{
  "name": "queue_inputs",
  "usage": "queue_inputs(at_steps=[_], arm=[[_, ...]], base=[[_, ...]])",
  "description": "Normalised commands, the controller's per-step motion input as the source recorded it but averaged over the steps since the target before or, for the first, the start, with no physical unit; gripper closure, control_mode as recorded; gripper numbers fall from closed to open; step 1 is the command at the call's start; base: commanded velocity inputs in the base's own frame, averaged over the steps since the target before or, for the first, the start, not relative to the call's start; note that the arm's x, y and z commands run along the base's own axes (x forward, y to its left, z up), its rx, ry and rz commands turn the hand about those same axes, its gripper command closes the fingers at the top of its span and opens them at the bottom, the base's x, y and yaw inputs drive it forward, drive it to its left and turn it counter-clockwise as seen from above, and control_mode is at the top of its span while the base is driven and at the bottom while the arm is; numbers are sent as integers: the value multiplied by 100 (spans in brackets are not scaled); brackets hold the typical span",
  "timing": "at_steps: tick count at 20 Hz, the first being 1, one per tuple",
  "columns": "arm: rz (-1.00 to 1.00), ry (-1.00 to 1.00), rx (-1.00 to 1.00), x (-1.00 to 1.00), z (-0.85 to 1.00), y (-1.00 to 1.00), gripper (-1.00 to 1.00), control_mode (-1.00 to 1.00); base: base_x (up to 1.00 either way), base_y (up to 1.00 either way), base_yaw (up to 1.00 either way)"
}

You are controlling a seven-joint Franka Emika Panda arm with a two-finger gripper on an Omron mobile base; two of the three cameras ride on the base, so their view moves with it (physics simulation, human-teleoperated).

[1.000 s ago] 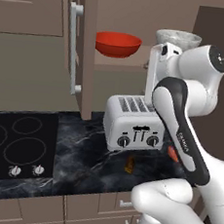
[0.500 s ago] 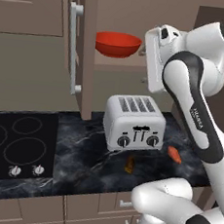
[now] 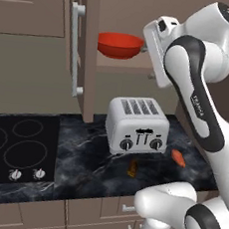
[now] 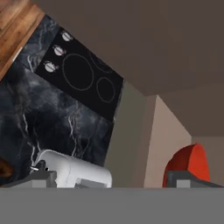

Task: Pick both bowls and place them on the counter. Then place the sweet potato in one bowl and place the sweet potato in the other bowl.

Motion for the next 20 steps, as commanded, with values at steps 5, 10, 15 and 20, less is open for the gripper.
queue_inputs(at_steps=[5, 10, 15, 20], arm=[[-1, -11, -8, 3, 0, -6, -100, -100], [-7, -11, -1, 11, -1, -6, -100, -100], [-7, -7, 1, 9, -10, -13, -100, -100], [-1, 0, 4, 20, -5, -19, -100, -100]], base=[[0, 0, 0], [0, 0, 0], [0, 0, 0], [0, 0, 0]])
